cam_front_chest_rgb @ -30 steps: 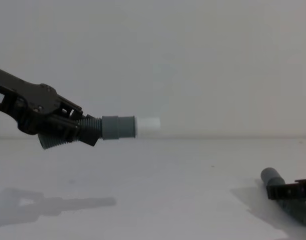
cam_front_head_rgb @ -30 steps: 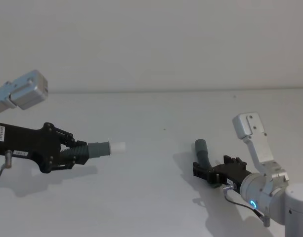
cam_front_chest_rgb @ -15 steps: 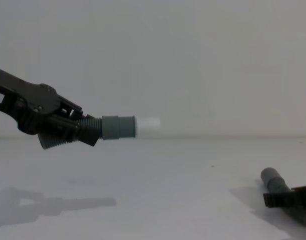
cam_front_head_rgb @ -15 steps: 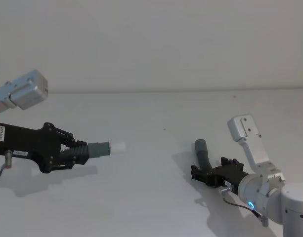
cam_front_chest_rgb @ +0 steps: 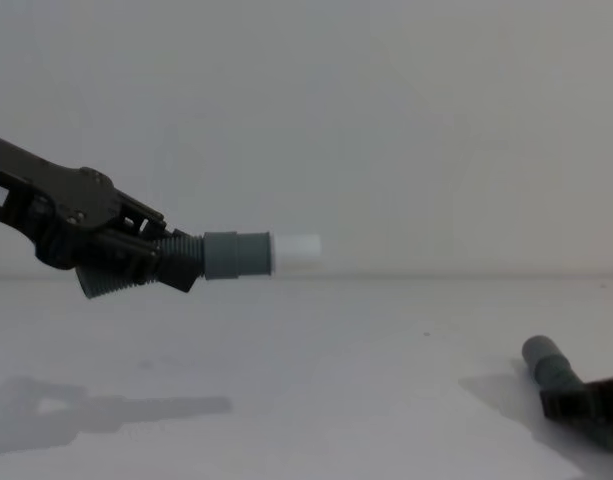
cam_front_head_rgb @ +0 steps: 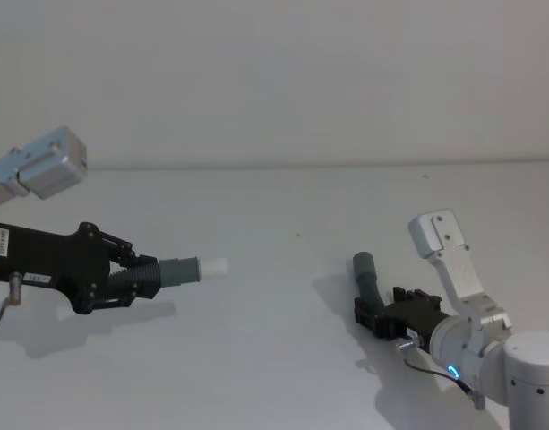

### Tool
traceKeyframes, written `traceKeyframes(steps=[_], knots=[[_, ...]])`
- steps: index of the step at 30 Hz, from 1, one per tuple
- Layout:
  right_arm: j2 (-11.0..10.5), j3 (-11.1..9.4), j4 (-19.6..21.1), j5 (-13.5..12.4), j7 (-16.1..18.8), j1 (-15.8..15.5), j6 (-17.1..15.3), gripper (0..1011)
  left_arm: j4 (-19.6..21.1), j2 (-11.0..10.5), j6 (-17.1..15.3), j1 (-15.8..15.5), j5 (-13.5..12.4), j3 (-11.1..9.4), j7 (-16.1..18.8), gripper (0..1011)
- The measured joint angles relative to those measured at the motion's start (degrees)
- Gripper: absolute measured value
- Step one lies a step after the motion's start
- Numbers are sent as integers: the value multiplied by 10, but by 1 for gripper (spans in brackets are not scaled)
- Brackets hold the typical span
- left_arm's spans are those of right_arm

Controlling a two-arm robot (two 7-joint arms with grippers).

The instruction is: Use both hands to pick up one end of the pipe from the table, align the ends, and insert them.

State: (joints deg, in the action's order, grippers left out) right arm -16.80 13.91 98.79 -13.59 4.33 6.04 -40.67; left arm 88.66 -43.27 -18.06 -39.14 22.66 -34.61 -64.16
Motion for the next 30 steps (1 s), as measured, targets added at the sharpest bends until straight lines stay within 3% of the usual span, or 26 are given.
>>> traceKeyframes(steps=[6,8,15,22,30], knots=[[1,1,-3,4,0,2,1,555,0,0,0,0,0,0,0,302],[1,1,-4,6,1,2,2,447,0,0,0,0,0,0,0,302],[1,1,-7,11,5,3,6,258,0,0,0,0,0,0,0,302],[0,2,-9,16,11,3,20,242,0,0,0,0,0,0,0,302],[-11,3,-8,22,30,1,67,235,0,0,0,0,0,0,0,302]])
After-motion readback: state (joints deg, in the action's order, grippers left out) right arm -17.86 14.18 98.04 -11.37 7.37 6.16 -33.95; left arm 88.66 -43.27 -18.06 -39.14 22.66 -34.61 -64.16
